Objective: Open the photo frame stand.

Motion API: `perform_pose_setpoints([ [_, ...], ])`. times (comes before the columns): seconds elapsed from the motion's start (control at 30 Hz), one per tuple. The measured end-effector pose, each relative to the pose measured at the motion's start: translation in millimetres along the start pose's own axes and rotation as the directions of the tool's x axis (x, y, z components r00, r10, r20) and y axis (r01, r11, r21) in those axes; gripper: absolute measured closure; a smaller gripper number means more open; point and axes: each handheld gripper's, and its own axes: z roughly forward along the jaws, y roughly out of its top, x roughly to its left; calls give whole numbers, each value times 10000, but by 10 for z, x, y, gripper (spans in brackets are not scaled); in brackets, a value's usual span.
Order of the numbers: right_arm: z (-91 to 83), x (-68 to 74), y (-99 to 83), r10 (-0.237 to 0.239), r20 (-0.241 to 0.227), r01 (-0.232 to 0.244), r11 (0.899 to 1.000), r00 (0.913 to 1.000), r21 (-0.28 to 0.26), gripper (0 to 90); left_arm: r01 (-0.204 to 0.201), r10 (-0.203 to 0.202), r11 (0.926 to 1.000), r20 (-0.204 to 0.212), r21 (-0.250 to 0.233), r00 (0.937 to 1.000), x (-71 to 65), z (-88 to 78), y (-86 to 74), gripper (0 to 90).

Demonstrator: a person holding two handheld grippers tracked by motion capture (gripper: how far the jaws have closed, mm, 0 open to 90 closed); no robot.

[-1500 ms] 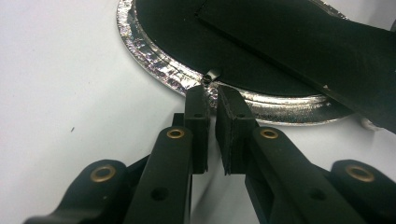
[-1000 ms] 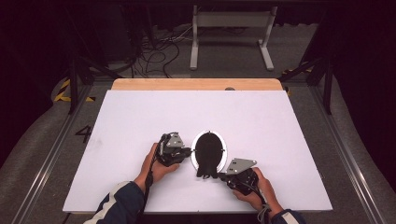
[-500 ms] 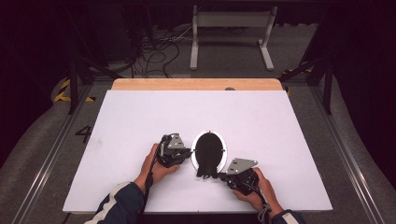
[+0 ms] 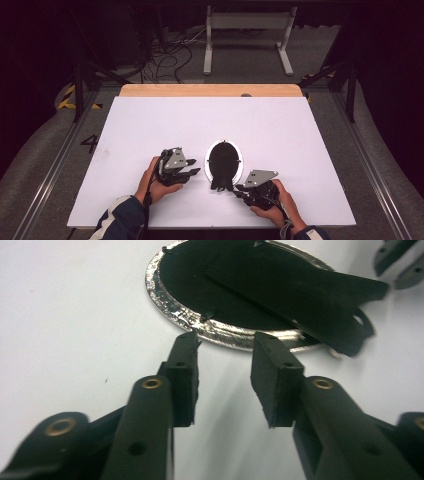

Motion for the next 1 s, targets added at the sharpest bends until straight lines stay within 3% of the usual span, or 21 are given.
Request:
perform_pose_setpoints([
  [0.27, 30, 11, 5, 108, -27, -107, 9991, 9999, 399, 714, -150, 152, 9999, -216, 57, 9997, -112, -358, -278, 416],
  [0.37, 50, 22, 9, 39, -52, -36, 9988, 10000, 491, 713, 122, -122, 9999, -334, 2, 9994, -136, -502, -434, 334],
  [0.43, 56, 22, 13, 28, -42, -26, 9989, 10000, 472, 704, 689, -690, 9976, -345, -57, 9970, -146, -573, -528, 273],
  [0.47, 58, 22, 16, 75, -7, -75, 9988, 10000, 487, 702, 740, -740, 9973, -365, -6, 9966, -148, -595, -556, 238],
  [0.73, 85, 21, 37, 164, 59, -166, 9988, 9998, 455, 744, 1267, -1240, 9914, -755, 316, 9894, -240, -857, -828, 200],
  [1.0, 99, 3, 72, 759, 67, -762, 9950, 9971, 639, 747, 1611, -1563, 9861, -1041, 395, 9822, -261, -999, -976, 192],
])
